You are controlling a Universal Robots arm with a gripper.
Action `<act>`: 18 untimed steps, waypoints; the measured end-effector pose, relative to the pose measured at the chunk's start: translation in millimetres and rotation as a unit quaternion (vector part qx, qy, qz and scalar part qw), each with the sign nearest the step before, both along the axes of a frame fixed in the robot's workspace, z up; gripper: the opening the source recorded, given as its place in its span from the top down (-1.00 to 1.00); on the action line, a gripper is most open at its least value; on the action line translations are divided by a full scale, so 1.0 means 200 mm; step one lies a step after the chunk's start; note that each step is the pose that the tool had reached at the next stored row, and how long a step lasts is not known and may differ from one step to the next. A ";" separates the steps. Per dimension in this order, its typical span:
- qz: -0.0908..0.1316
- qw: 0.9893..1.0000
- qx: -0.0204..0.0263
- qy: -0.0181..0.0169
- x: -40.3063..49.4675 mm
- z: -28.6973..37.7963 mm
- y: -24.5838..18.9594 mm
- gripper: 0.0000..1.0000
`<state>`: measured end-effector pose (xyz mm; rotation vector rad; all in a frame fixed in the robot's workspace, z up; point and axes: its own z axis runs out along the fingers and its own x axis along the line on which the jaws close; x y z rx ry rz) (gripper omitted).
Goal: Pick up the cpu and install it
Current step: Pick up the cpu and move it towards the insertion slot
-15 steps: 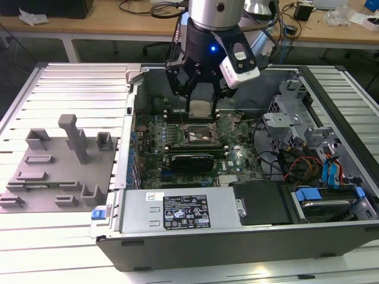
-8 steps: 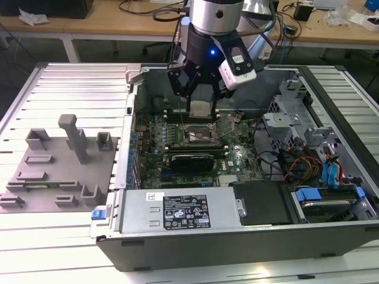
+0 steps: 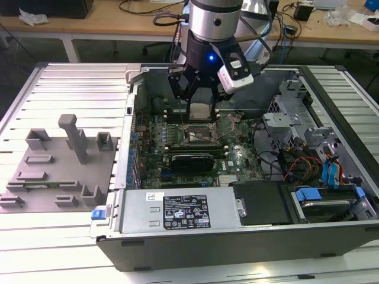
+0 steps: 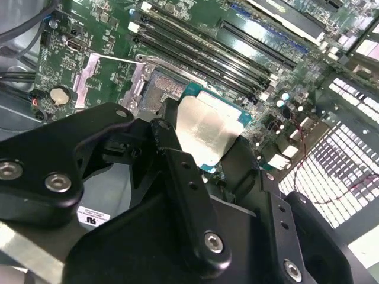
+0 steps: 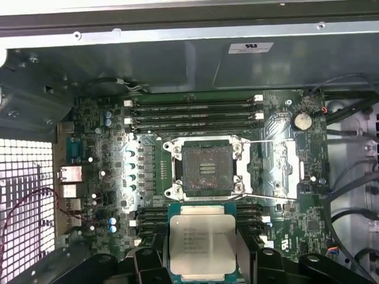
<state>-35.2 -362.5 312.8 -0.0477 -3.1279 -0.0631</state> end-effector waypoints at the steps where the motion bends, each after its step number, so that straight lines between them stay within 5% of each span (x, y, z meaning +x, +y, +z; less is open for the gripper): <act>1: 0.003 1.000 0.000 0.000 0.000 -0.006 0.002 -0.08; 8: 0.014 1.000 0.000 -0.003 0.014 -0.070 0.046 -0.08; 13: 0.014 1.000 0.000 -0.004 0.034 -0.103 0.118 -0.08; 18: 0.014 1.000 -0.001 -0.003 0.038 -0.133 0.138 -0.08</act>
